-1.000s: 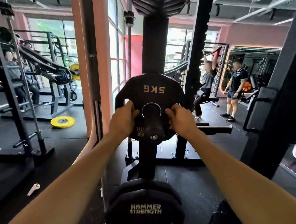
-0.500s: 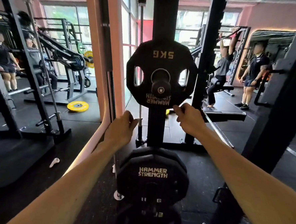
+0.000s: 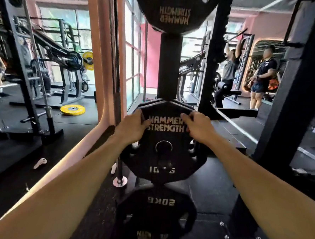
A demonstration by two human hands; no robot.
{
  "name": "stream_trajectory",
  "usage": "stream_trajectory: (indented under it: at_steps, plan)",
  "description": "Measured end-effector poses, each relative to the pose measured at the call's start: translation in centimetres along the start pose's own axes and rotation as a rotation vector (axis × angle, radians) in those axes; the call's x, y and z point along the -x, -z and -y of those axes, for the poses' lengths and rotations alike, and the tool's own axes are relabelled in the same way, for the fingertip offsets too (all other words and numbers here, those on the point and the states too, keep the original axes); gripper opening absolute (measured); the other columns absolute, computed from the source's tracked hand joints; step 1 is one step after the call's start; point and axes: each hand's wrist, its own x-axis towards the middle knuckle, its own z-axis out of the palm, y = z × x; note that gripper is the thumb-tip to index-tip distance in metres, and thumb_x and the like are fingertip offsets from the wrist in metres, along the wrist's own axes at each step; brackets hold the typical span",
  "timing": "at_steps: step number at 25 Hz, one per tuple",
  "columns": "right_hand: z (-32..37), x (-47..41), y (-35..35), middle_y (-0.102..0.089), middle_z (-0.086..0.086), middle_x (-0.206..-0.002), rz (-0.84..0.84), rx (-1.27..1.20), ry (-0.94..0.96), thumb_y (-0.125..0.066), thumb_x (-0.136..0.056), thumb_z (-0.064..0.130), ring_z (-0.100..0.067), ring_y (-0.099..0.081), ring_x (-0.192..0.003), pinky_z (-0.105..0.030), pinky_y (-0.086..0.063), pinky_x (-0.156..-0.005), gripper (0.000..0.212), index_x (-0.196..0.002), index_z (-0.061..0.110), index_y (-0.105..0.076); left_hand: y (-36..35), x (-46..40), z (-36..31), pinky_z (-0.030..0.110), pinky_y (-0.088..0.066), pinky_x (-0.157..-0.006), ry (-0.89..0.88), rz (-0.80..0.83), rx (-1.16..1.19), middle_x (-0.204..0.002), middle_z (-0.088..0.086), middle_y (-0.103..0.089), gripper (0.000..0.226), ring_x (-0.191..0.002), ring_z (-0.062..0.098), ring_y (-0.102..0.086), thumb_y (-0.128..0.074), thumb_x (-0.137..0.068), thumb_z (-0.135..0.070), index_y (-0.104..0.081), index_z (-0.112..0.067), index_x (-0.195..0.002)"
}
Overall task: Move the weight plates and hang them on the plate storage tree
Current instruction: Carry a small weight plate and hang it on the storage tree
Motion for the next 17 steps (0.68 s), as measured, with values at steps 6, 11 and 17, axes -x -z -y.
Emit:
stream_trajectory:
  at_steps: [6, 11, 17]
  plan:
    - [-8.2, 2.6, -9.0, -0.059, -0.005, -0.070, -0.020, -0.073, 0.035, -0.054, -0.097, 0.037, -0.027, -0.059, -0.070, -0.037, -0.049, -0.068, 0.033, -0.071, 0.018, -0.048, -9.7, 1.7, 5.8, 0.033, -0.036, -0.072, -0.055, -0.068, 0.053, -0.087, 0.001, -0.050, 0.025, -0.086, 0.025, -0.055, -0.058, -0.095, -0.031, -0.041, -0.014, -0.095]
    - [-10.5, 1.7, -12.7, -0.061, -0.012, -0.079, -0.225, -0.121, 0.044, -0.053, -0.098, 0.032, -0.033, -0.064, -0.076, -0.044, -0.055, -0.072, 0.031, -0.072, 0.021, -0.042, -13.7, 1.4, 7.7, 0.034, -0.031, -0.070, -0.158, -0.302, 0.014, -0.099, 0.002, -0.039, 0.026, -0.083, 0.018, -0.041, -0.056, -0.096, -0.027, -0.033, -0.016, -0.094]
    - [-11.1, -1.9, -14.2, -0.050, 0.003, -0.071, -0.300, -0.035, 0.037, -0.050, -0.100, 0.033, -0.020, -0.052, -0.074, -0.031, -0.037, -0.069, 0.025, -0.082, 0.016, -0.046, -15.3, -1.9, 7.7, 0.035, -0.031, -0.069, -0.094, -0.385, 0.025, -0.100, 0.000, -0.038, 0.026, -0.083, 0.018, -0.040, -0.056, -0.095, -0.023, -0.030, -0.018, -0.096]
